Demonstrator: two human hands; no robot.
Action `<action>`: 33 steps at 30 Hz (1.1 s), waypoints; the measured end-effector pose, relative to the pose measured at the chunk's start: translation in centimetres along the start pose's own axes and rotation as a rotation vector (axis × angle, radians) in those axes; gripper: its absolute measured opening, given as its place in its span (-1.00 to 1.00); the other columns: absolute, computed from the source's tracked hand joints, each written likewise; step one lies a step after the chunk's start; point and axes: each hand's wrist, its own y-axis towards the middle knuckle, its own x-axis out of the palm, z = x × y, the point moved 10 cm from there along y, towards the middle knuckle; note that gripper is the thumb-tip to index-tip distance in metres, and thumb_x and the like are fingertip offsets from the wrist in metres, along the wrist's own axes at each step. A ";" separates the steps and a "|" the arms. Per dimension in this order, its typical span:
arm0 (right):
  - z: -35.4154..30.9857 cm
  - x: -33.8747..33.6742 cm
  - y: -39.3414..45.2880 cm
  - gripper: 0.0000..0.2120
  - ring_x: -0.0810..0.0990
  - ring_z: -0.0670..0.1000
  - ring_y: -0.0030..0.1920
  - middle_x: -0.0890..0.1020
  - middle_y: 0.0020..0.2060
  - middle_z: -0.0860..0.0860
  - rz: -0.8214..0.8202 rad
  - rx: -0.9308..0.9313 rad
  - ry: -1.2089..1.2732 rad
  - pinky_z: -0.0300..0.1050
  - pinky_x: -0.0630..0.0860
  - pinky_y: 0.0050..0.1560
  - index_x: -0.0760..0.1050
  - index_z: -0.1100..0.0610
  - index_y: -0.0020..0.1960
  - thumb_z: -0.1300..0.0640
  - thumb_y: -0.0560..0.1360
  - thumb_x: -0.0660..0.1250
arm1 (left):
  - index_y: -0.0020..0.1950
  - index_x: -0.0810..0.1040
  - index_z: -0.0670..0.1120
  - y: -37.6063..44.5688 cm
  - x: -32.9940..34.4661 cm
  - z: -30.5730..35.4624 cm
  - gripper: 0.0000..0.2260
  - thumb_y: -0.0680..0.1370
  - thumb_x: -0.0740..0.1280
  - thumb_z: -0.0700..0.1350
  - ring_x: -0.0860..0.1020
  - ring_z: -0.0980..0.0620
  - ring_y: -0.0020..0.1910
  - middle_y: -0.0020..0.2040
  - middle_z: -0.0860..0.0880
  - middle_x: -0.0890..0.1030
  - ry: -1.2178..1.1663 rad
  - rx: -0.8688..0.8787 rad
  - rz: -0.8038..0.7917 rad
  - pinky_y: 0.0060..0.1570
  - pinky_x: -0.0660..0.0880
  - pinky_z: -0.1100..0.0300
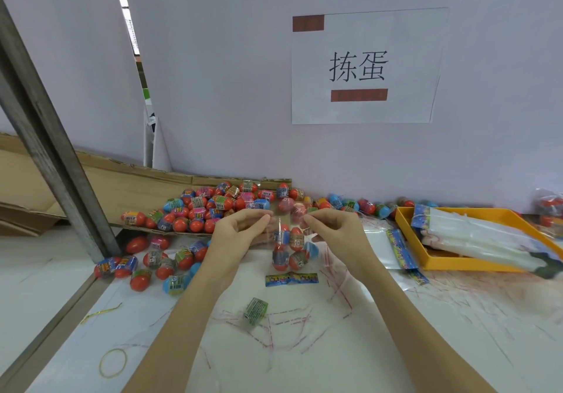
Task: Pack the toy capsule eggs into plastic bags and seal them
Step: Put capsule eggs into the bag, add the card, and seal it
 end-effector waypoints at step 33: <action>-0.8 -0.6 -0.3 -0.84 0.73 0.08 -0.05 0.76 -0.11 0.07 -0.050 -0.036 0.124 -0.15 0.65 0.05 0.73 0.16 0.01 0.35 0.56 0.42 | -0.04 0.78 0.01 0.1 -1.7 1.9 -0.76 0.57 0.46 -0.34 0.73 -0.05 0.00 -0.02 -0.06 0.77 0.164 0.157 -0.019 0.06 0.66 0.15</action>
